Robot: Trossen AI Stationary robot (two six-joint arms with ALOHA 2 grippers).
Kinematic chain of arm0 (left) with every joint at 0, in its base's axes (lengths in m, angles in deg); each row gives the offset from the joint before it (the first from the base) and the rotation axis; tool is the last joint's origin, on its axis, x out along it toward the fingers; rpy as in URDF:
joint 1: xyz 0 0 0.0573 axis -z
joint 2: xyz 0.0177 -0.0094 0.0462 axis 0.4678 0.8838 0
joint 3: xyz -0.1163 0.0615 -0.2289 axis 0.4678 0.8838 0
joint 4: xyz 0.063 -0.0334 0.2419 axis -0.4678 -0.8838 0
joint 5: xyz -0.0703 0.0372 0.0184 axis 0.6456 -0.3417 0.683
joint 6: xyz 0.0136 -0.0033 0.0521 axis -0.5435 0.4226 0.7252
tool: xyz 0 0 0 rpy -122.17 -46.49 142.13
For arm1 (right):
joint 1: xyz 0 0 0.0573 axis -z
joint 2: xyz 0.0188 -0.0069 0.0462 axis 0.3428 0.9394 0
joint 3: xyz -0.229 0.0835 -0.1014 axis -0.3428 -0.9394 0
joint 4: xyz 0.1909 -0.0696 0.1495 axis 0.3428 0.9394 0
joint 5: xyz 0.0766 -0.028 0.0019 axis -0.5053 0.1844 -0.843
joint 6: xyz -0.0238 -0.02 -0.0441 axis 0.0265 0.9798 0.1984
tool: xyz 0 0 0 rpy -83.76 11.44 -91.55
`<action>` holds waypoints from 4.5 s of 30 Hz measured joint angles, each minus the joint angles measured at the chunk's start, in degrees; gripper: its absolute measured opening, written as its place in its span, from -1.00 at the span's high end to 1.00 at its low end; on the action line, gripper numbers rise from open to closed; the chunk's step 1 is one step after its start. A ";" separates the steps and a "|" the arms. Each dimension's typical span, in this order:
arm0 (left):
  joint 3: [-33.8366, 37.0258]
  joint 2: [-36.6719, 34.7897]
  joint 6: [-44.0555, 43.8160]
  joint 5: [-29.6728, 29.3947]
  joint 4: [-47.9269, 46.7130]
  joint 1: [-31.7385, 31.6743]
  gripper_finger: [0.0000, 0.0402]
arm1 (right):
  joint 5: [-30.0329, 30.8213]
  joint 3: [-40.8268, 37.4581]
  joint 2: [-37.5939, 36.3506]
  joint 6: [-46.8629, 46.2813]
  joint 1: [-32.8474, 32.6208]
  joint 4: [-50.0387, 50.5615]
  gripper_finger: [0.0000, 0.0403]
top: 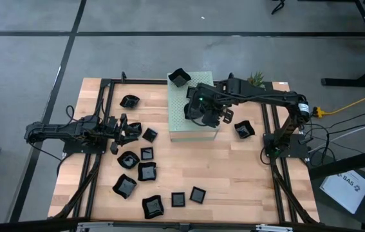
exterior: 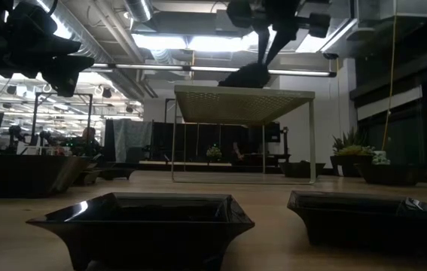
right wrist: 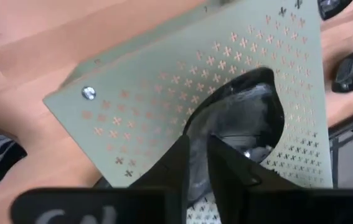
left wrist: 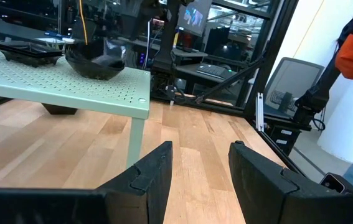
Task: Pick & Place Mini shaped plates
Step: Stack the black leaf shaped plate on top of the black leaf shape plates on the shelf, then stack the black distorted square plate on top of the black distorted square plates on the shelf
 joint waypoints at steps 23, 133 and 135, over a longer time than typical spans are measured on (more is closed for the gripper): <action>0.01 0.01 0.00 0.00 0.00 -0.01 0.24 | -1.01 -0.02 -0.72 -19.46 -0.74 -0.43 0.39; -0.01 0.00 0.00 0.02 0.00 -0.01 0.24 | 22.15 -68.25 -21.24 -134.55 -13.13 -28.75 0.45; 0.01 0.01 0.00 0.02 0.00 -0.01 0.24 | 22.64 -68.25 -20.74 -134.47 -13.13 -28.68 0.54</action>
